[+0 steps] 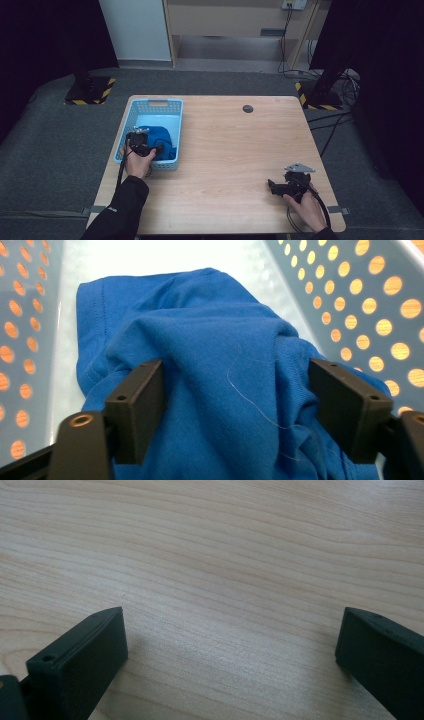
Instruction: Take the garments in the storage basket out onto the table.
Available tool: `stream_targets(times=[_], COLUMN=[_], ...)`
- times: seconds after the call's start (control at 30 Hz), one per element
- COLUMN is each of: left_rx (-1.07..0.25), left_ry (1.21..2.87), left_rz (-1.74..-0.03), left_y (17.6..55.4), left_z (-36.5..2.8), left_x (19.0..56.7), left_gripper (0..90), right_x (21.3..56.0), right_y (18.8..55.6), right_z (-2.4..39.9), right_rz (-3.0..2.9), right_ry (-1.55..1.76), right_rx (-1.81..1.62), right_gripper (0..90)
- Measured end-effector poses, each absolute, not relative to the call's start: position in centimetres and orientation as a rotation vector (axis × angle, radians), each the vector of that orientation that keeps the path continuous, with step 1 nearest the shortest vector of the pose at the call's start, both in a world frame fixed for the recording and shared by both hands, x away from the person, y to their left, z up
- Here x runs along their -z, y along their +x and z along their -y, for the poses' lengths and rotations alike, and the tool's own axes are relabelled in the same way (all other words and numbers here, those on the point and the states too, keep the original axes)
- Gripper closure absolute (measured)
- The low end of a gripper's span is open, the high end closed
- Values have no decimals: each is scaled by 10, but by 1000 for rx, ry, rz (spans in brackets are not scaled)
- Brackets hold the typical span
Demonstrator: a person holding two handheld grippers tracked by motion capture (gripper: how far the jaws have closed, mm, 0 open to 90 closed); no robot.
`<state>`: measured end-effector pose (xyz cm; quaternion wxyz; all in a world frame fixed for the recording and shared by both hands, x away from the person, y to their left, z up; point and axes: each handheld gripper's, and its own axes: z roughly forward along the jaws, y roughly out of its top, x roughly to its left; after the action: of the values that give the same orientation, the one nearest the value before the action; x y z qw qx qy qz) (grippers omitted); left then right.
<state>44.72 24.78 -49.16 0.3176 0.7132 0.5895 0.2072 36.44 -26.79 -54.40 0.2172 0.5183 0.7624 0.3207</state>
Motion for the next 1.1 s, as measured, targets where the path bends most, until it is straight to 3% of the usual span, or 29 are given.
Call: stream_targets(times=[1.1], left_rx=[-567], left_ry=[1962], left_rz=[-1552], left_y=[449], left_z=[-242], left_x=[492], left_gripper=[634], right_x=[544], right_y=[364], right_z=[268], right_rz=[-2112], right_ry=[1437], right_rx=[-888], right_gripper=[4])
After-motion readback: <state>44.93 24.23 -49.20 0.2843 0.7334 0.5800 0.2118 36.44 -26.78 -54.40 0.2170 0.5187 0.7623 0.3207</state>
